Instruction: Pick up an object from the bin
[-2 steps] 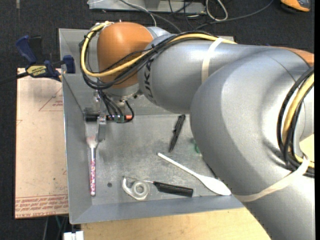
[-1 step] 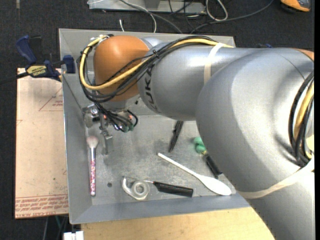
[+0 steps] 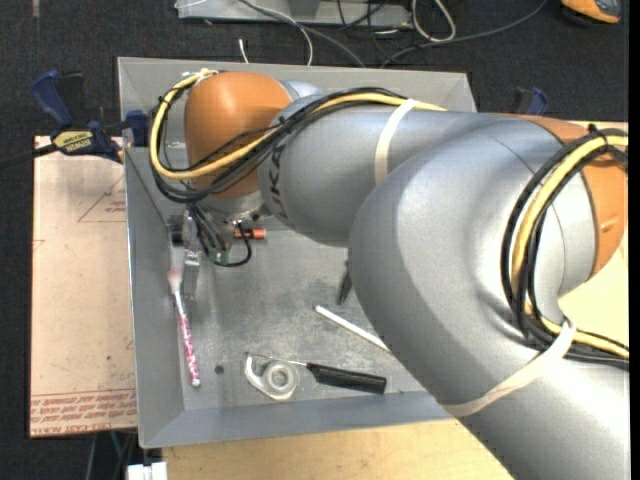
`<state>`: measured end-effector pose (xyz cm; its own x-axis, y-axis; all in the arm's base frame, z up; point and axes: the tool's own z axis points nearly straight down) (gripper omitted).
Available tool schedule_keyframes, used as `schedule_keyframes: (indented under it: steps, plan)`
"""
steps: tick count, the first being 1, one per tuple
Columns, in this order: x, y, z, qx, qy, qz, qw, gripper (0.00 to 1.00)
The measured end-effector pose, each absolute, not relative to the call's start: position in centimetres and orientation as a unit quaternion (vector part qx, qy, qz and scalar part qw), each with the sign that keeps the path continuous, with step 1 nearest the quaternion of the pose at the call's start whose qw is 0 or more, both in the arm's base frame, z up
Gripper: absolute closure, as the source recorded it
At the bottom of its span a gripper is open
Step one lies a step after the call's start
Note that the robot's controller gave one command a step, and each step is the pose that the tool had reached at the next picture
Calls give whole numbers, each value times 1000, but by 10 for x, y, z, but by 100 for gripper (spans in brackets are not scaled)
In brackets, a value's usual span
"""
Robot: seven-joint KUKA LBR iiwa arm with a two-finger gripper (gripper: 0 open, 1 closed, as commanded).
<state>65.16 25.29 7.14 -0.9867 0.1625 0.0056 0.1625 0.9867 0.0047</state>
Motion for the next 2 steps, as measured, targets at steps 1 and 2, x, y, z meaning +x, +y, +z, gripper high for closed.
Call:
schedule_keyframes:
  steps: [1,2]
  plan:
    - [620,252,71,348,-938,-3,-5,100]
    - [619,252,71,368,-930,-4,-5,100]
